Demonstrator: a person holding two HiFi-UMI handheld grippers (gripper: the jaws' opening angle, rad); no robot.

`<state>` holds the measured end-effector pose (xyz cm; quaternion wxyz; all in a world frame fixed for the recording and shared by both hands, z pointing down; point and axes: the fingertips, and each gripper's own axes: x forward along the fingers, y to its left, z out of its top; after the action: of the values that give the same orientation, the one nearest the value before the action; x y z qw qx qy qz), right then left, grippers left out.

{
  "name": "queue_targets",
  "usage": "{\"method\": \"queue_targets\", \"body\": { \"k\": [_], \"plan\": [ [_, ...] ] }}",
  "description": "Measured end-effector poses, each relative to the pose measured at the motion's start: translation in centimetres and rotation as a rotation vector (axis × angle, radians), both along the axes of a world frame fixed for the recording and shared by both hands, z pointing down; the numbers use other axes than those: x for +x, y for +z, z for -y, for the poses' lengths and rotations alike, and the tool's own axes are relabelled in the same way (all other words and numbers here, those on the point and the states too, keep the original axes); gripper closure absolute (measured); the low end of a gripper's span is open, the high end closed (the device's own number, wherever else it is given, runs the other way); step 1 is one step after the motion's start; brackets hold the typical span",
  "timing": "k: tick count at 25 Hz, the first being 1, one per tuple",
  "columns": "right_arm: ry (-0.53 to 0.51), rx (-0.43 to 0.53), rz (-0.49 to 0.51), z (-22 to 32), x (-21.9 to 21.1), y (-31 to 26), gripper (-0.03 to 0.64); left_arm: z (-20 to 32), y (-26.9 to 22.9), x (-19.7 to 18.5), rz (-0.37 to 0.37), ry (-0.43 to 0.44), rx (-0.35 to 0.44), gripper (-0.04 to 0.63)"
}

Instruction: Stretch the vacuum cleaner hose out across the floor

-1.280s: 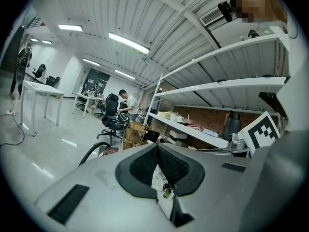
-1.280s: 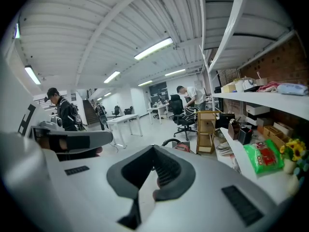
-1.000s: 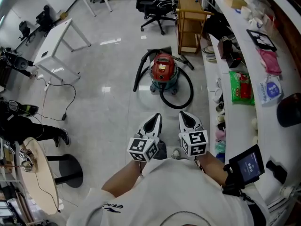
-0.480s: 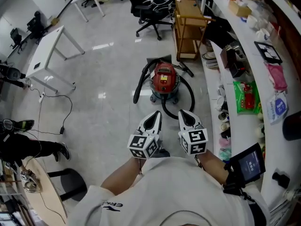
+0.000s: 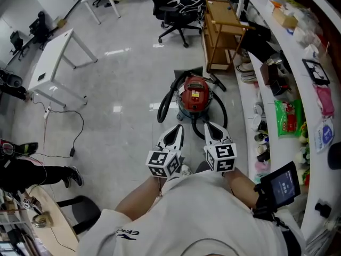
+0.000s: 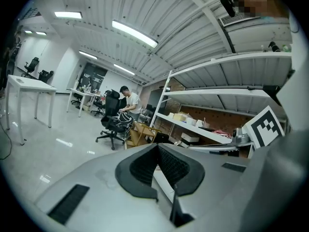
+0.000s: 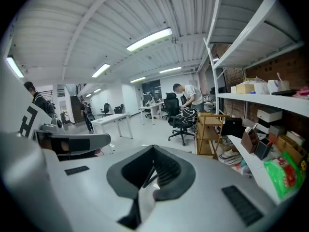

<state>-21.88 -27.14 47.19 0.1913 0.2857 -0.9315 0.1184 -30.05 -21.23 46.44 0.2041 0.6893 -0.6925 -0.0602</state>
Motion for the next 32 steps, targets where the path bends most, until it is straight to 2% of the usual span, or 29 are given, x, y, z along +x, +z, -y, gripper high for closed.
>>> {"method": "queue_targets", "body": {
  "k": [12,25,32],
  "plan": [
    [-0.039,-0.027,-0.022,6.9,-6.5,2.3,0.615,5.9,2.2,-6.6,0.012,-0.058,-0.04,0.592],
    [-0.051,-0.107,-0.084,19.5,-12.4,7.0,0.615,18.3,7.1,-13.3,0.031,-0.062,-0.16,0.592],
    [-0.07,-0.17,-0.124,24.1,-15.1,10.6,0.615,22.7,11.0,-16.0,0.021,-0.087,-0.247,0.592]
  ]
}}
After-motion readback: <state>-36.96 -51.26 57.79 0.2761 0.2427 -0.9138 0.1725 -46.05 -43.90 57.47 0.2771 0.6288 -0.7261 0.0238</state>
